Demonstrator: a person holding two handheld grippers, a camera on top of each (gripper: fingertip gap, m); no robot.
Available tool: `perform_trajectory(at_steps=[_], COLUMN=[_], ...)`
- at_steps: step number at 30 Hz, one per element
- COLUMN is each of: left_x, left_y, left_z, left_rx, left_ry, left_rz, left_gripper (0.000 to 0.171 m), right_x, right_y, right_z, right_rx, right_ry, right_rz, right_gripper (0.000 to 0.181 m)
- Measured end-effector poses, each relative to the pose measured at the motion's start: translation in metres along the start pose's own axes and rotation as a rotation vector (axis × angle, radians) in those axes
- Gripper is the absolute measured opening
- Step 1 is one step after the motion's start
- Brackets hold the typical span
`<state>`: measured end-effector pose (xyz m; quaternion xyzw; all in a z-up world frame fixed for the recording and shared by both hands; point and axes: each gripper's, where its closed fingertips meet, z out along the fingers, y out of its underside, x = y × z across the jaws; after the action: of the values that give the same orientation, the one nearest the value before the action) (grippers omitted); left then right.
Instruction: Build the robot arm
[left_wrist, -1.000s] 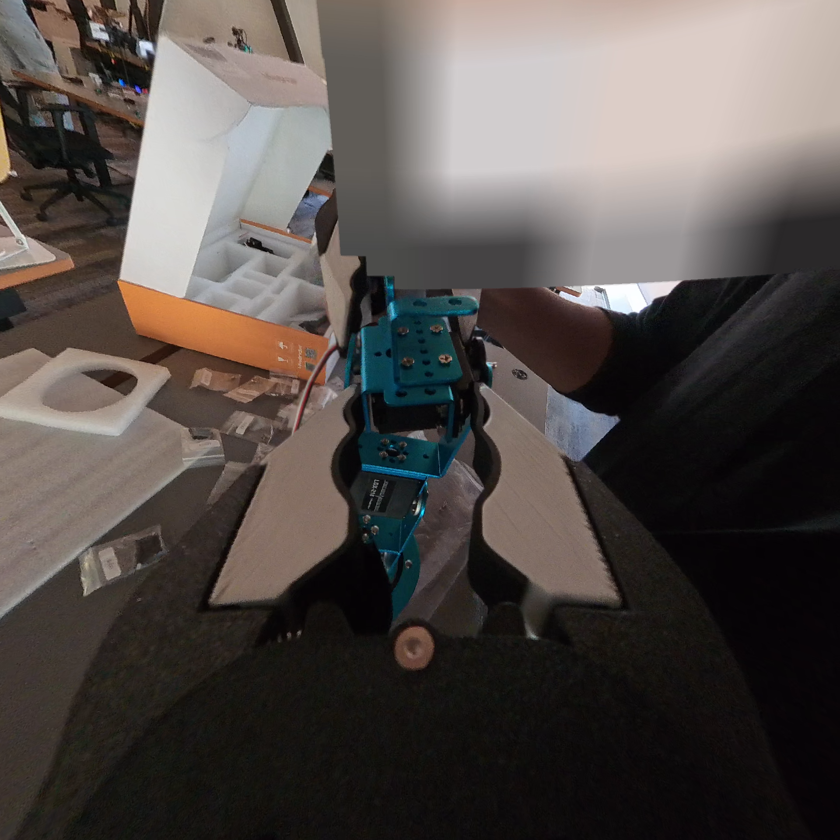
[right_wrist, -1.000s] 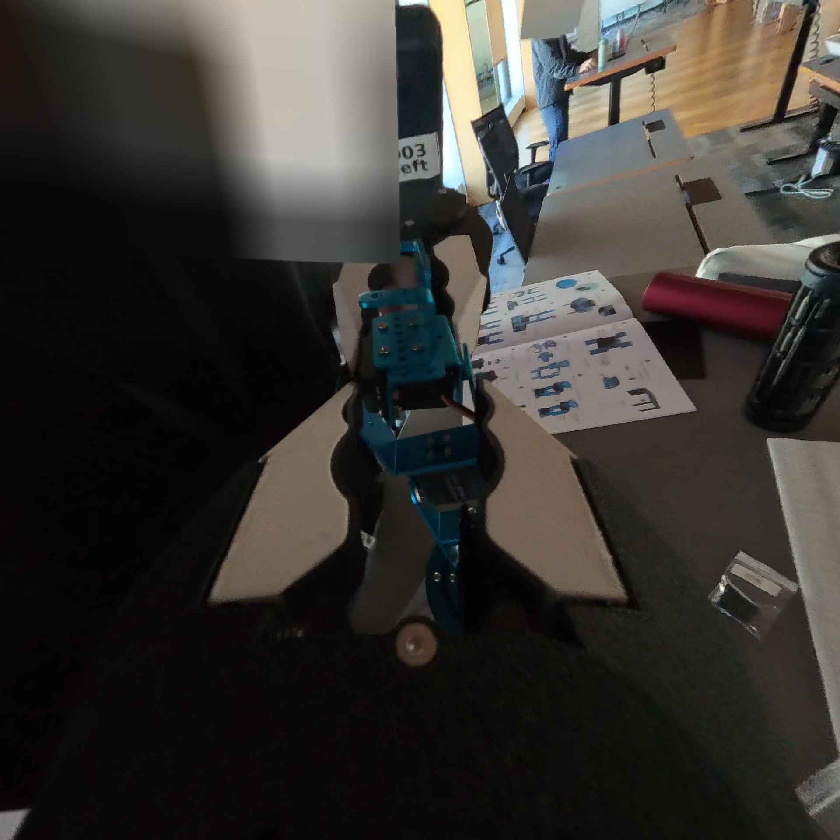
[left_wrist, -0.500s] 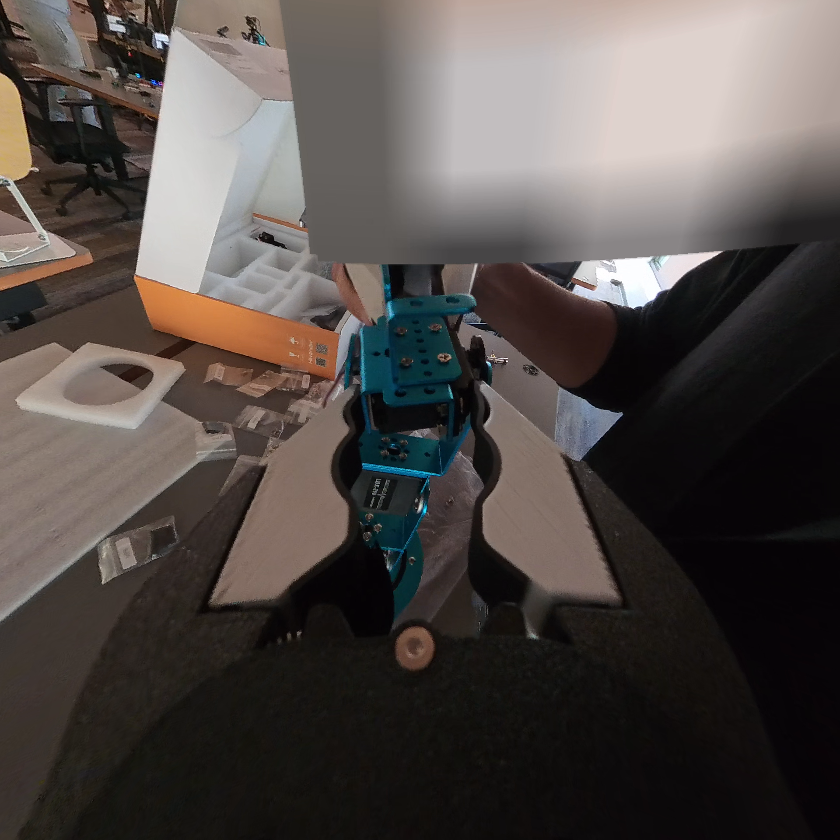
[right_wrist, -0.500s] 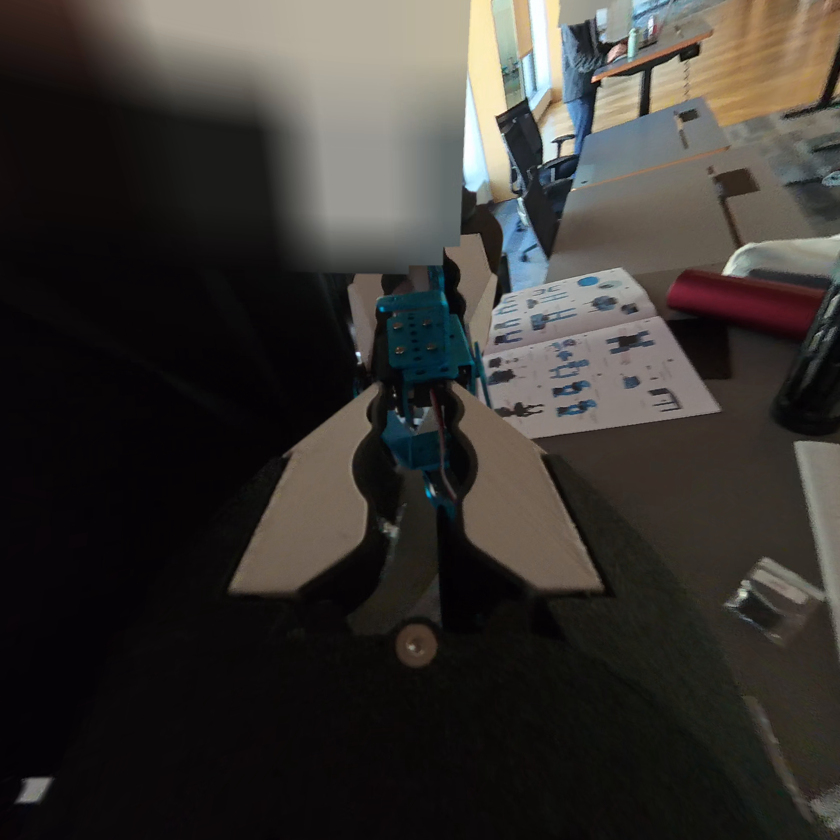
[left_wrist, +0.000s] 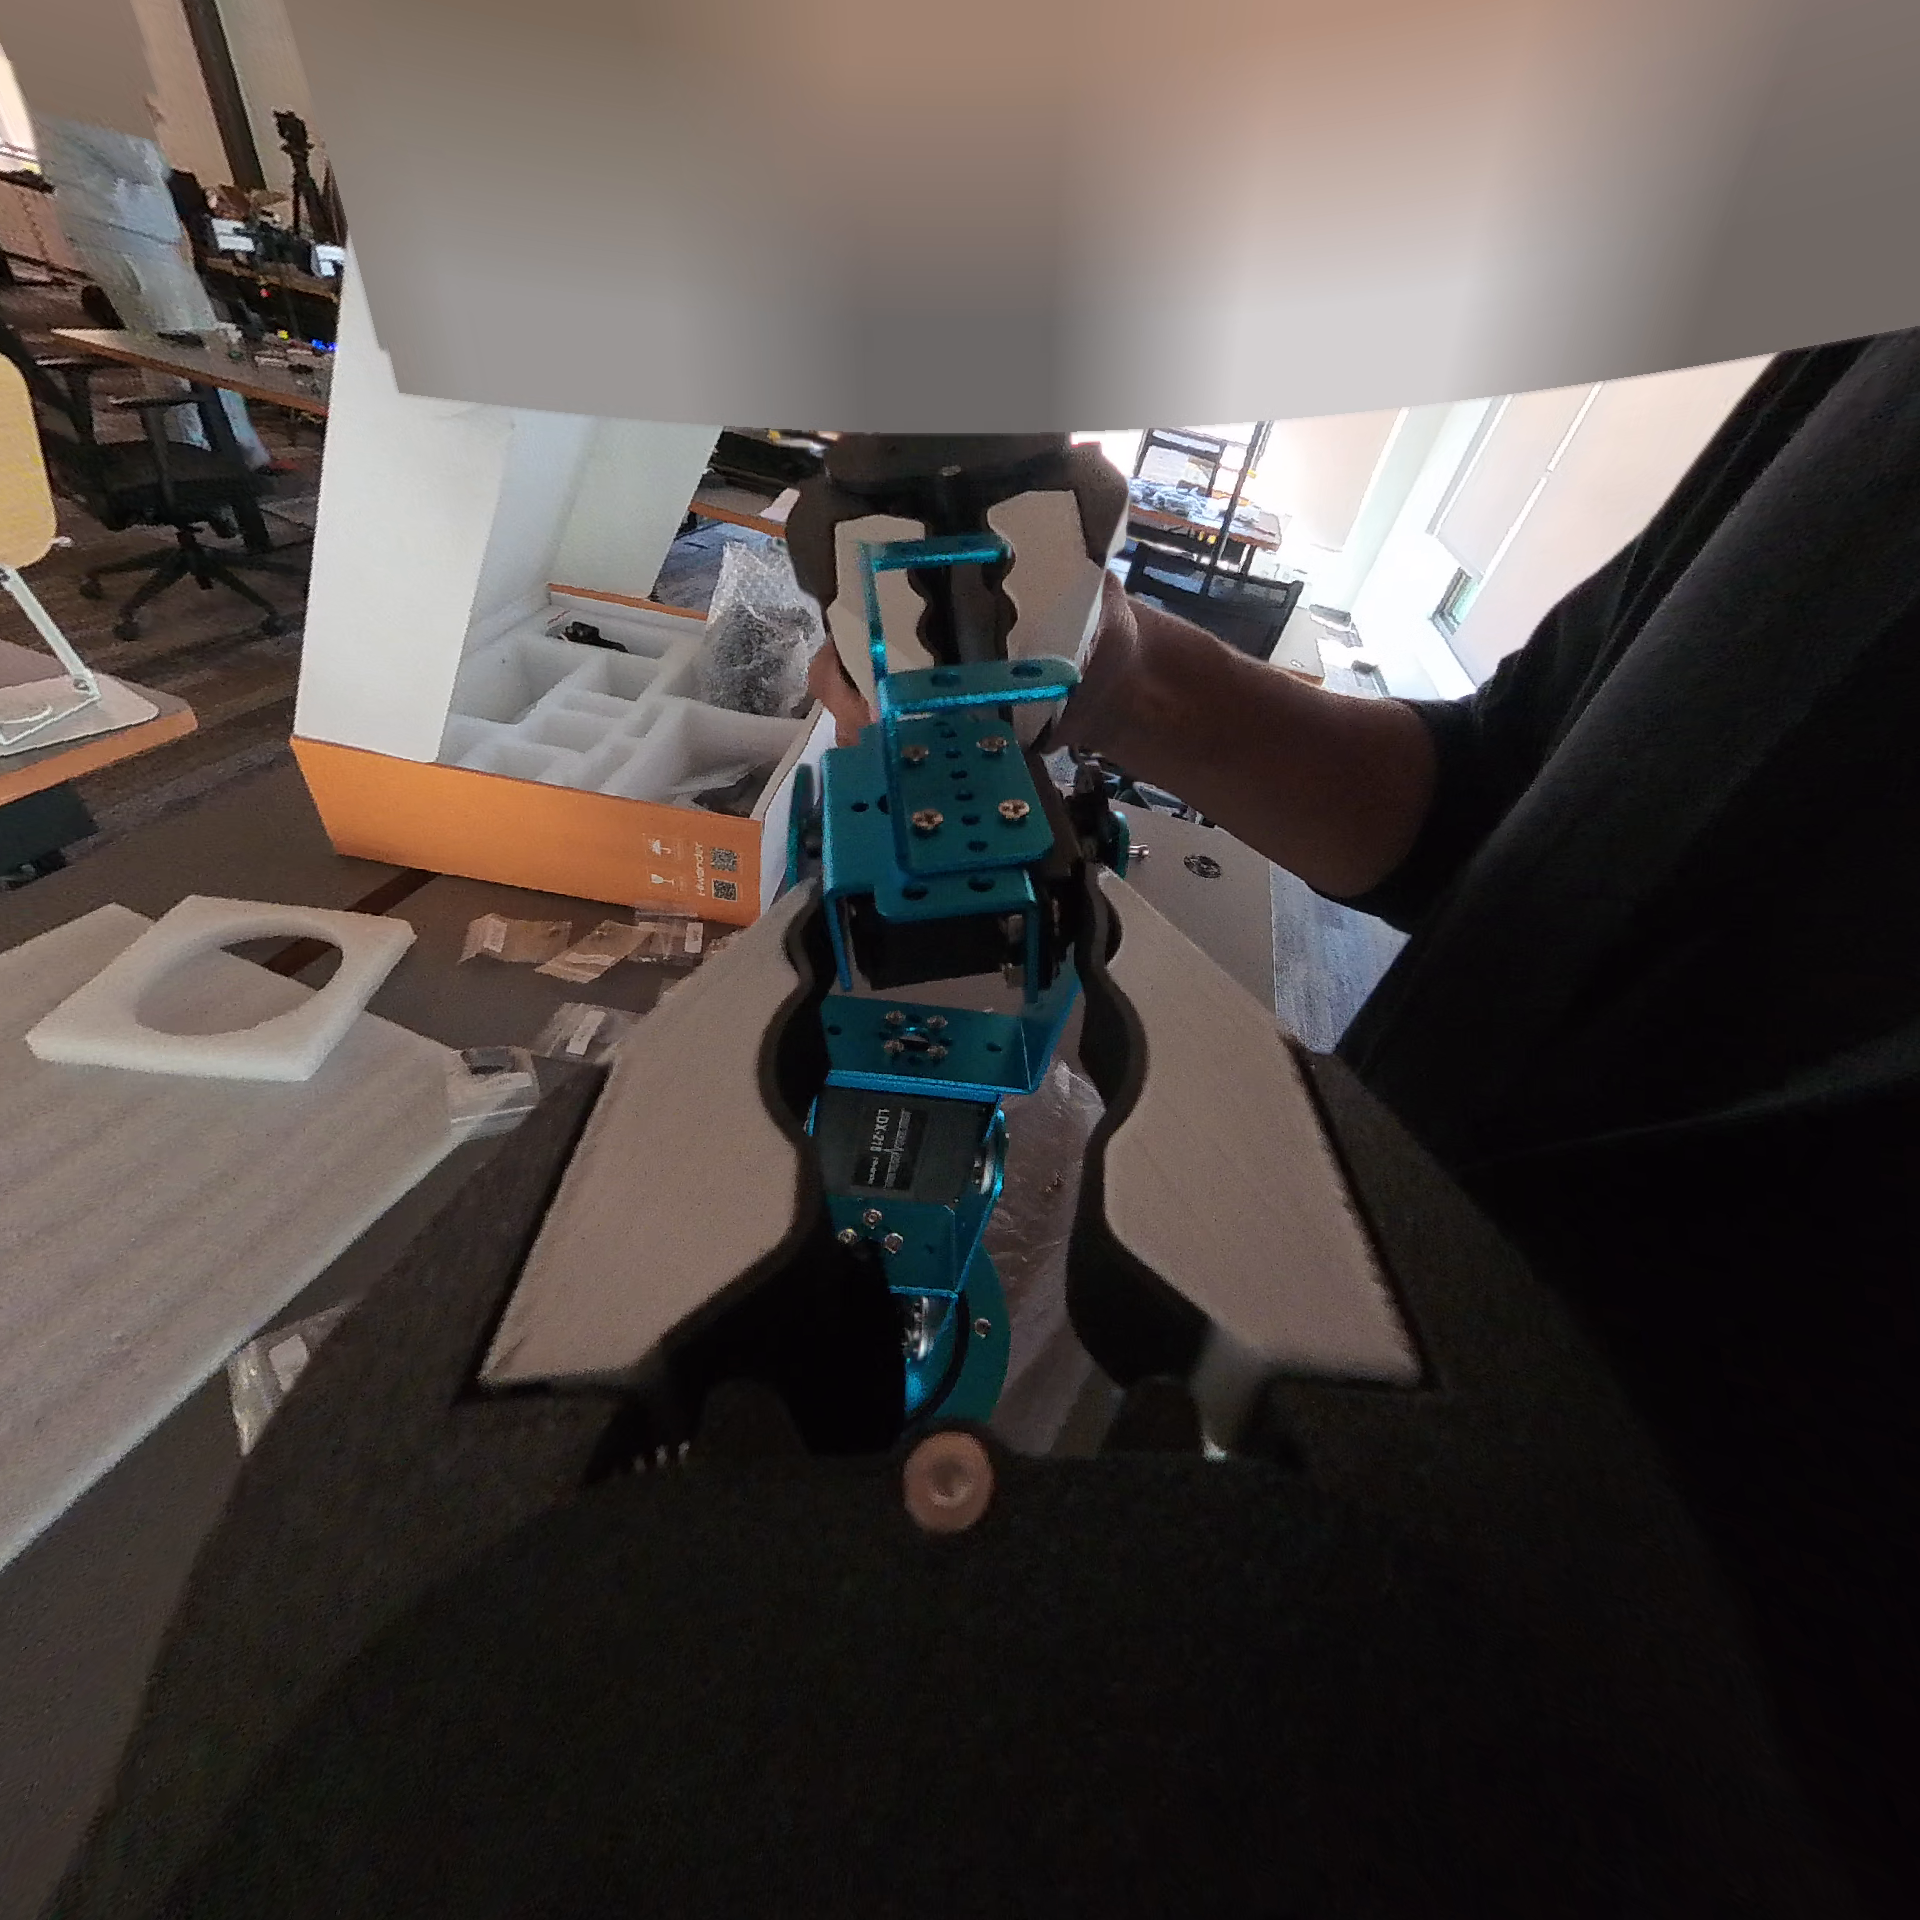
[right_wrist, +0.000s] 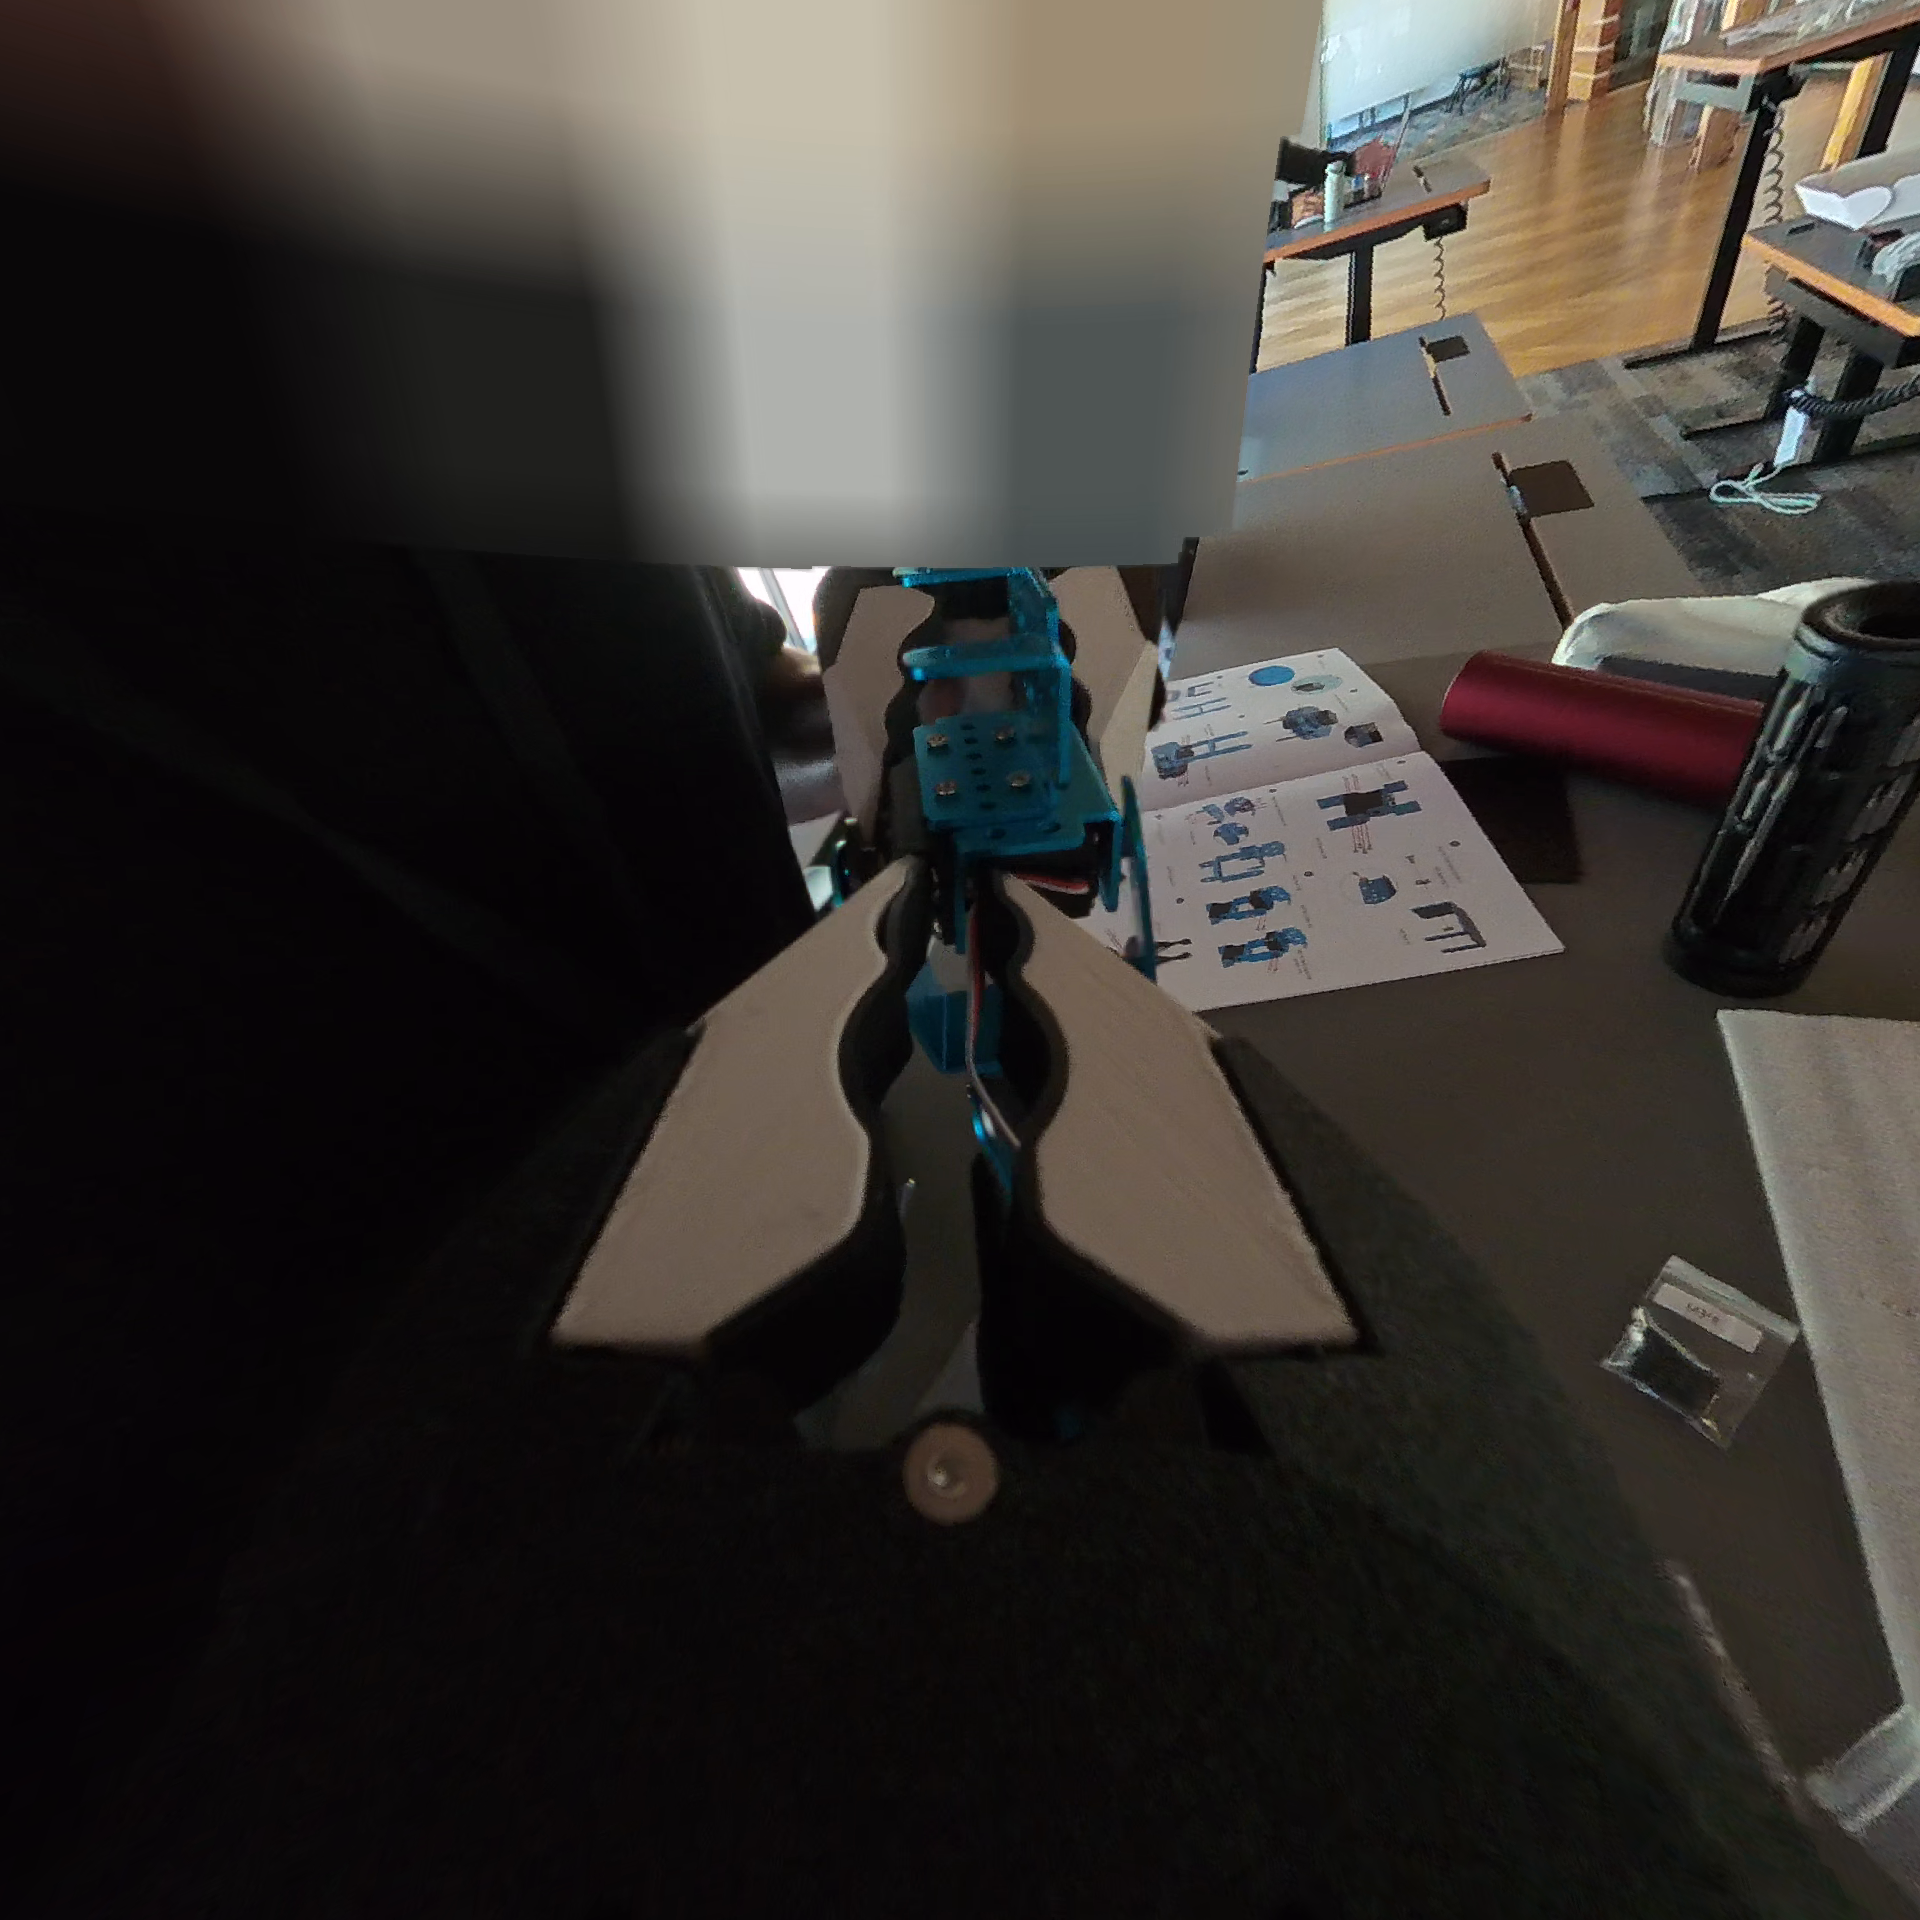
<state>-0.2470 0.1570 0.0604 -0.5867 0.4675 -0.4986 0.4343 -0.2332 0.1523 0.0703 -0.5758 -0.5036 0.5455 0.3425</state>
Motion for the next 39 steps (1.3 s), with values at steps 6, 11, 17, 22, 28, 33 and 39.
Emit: perform_trajectory(at_steps=[6, 11, 17, 22, 28, 33, 39], left_x=[-0.003, -0.003, -0.002, -0.001, -0.001, -0.002, 0.000], left_y=[-0.001, -0.001, -0.001, 0.000, 0.000, 0.000, -0.002], left_z=[0.001, 0.002, 0.001, -0.001, 0.000, -0.001, -0.003], left_rx=[0.001, -0.003, -0.001, 0.008, -0.010, -0.016, 0.027], left_ry=[0.001, 0.010, 0.013, 0.020, 0.036, 0.029, 0.035], left_rz=[0.003, -0.002, -0.003, 0.016, 0.043, 0.032, -0.034], left_gripper=[0.046, 0.046, 0.046, 0.045, 0.045, 0.045, 0.046], right_x=[0.004, -0.007, 0.004, 0.003, 0.003, 0.004, -0.001], right_y=[-0.002, -0.017, -0.013, -0.011, -0.009, -0.010, -0.012], right_z=[-0.004, -0.006, 0.000, 0.002, 0.001, 0.002, 0.002], right_rx=[-0.022, 0.021, -0.078, -0.159, -0.182, -0.176, -0.196], right_ry=[0.094, 0.167, 0.208, 0.271, 0.288, 0.312, 0.344], right_rz=[-0.019, -0.089, -0.125, -0.206, -0.226, -0.216, -0.274], right_gripper=[0.011, 0.023, 0.008, 0.007, 0.007, 0.007, 0.000])
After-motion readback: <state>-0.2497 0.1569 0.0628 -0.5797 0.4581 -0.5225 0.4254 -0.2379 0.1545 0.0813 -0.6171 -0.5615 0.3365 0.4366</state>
